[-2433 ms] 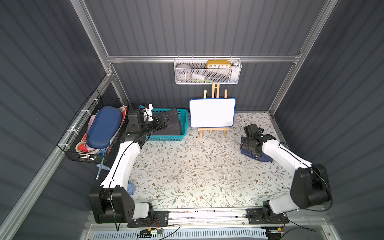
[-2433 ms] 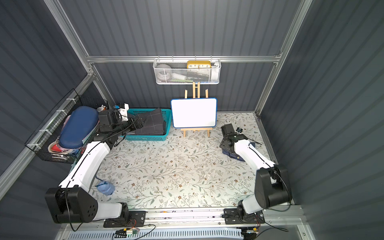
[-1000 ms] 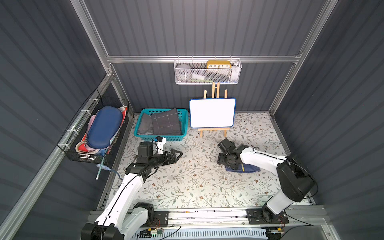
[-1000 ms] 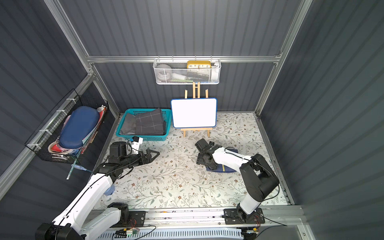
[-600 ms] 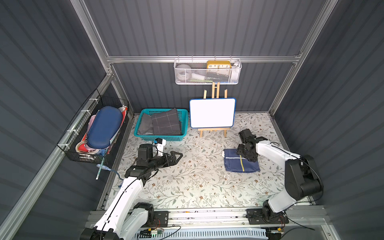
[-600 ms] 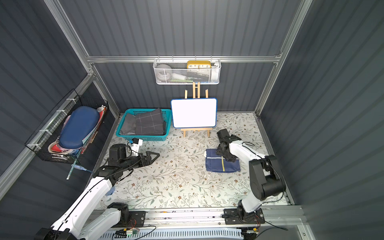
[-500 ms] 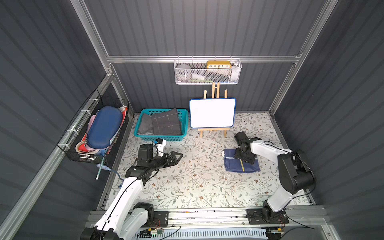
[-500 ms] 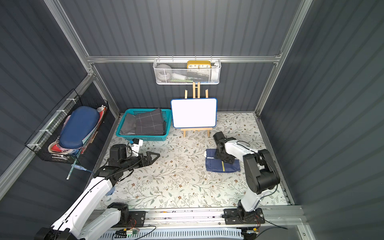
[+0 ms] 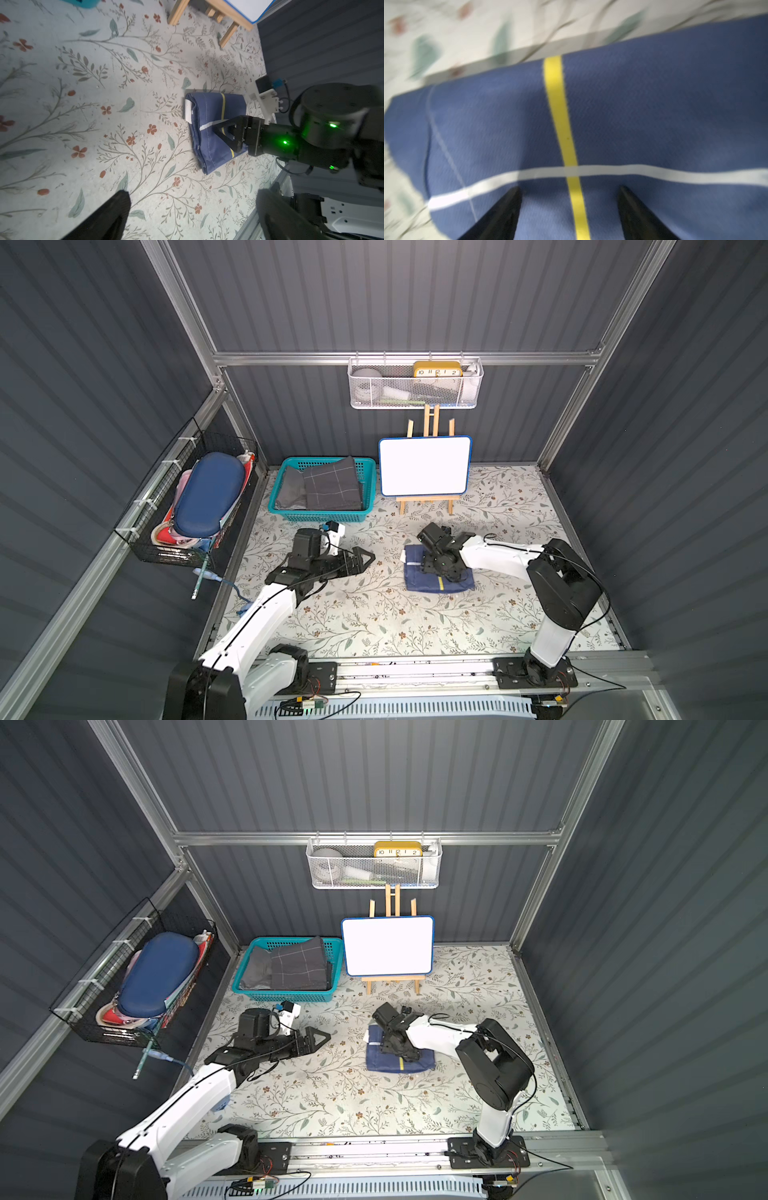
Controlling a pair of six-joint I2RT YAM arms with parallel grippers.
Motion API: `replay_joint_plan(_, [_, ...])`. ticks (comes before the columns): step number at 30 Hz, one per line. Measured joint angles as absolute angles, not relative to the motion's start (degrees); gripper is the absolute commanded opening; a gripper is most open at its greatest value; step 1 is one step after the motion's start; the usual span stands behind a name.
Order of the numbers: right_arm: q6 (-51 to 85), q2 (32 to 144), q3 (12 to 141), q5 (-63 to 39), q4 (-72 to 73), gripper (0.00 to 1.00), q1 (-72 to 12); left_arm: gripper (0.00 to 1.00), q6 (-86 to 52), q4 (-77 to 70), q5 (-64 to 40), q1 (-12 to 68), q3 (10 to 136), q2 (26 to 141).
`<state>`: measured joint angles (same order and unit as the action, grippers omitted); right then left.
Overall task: Put the folded pillowcase in the basket
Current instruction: Pick up the pillowcase from the center of the board.
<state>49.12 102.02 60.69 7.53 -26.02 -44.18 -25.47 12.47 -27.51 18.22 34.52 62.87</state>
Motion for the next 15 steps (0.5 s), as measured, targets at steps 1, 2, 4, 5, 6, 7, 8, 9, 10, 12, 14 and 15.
replay_joint_plan(1, [50.09,102.19,60.99,6.9,-25.45,0.77,-45.8,1.0,-25.5,12.6,-26.09,20.34,34.79,64.97])
replay_joint_plan(2, [50.92,102.43,61.36,6.26,-24.91,0.77,-47.22,1.0,-25.52,12.73,-24.71,22.22,35.18,66.83])
replay_joint_plan(4, [52.23,102.69,61.98,5.06,-24.16,0.77,-49.6,1.0,-25.89,12.91,-21.91,25.61,36.07,70.04])
replay_joint_plan(5, [52.8,102.63,62.13,4.67,-23.99,0.77,-50.52,0.99,-26.17,12.91,-20.69,27.14,36.56,71.53])
replay_joint_plan(6, [53.1,102.37,62.13,4.64,-24.03,0.78,-50.94,0.98,-26.37,12.84,-19.77,28.27,36.99,72.75])
replay_joint_plan(7, [53.36,101.82,62.06,4.89,-24.43,0.78,-51.18,0.97,-26.65,12.8,-18.74,29.39,37.56,74.15])
replay_joint_plan(8, [53.54,100.73,61.78,5.56,-24.88,0.8,-51.2,0.96,-26.94,12.62,-17.82,30.37,38.24,75.57])
replay_joint_plan(9, [53.56,99.22,61.17,6.48,-25.17,0.8,-51.09,0.96,-27.18,12.43,-17.06,31.2,38.98,76.88])
replay_joint_plan(10, [53.56,96.68,60.14,7.94,-25.71,0.8,-50.72,0.95,-27.44,12.21,-15.94,32.21,40.03,78.54])
replay_joint_plan(12, [53.54,91.37,57.98,10.15,-26.68,0.8,-49.58,0.93,-27.55,11.94,-13.69,34.0,42.57,82.04])
replay_joint_plan(14, [53.52,86.67,55.68,11.49,-27.2,0.8,-47.75,0.91,-27.51,11.68,-11.29,35.53,45.71,86.13])
replay_joint_plan(15, [53.52,84.4,54.19,12.16,-27.35,0.8,-46.54,0.91,-27.42,11.62,-10.09,36.23,47.37,88.36])
